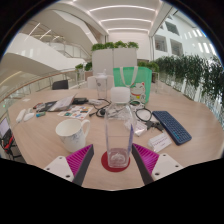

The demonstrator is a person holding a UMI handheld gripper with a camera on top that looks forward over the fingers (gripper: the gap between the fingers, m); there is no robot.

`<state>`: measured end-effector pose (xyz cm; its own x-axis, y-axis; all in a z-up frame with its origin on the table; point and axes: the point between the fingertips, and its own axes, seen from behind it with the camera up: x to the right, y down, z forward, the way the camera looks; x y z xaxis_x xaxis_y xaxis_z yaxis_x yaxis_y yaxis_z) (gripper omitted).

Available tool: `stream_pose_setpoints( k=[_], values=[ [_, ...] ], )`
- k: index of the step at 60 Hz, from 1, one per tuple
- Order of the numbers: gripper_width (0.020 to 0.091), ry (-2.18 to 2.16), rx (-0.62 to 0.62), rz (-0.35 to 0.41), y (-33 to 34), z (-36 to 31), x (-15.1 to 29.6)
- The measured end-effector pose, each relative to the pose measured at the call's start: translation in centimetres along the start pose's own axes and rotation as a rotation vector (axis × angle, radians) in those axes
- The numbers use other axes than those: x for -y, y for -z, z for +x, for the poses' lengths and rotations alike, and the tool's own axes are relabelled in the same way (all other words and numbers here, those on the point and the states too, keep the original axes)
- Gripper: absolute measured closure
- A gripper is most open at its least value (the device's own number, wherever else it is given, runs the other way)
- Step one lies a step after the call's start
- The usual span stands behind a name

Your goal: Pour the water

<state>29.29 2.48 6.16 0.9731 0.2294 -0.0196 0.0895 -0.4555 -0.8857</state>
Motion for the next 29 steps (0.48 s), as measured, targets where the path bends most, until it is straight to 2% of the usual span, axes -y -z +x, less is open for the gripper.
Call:
stream_pose_setpoints(
  k=[11,29],
  values=[
    [0.0266,-0.018,-0.107,-0.022,9.0,-1.8,0.2],
    [0.0264,-0.070,-0.239,0.046,23.6,-8.5,3.4]
  ],
)
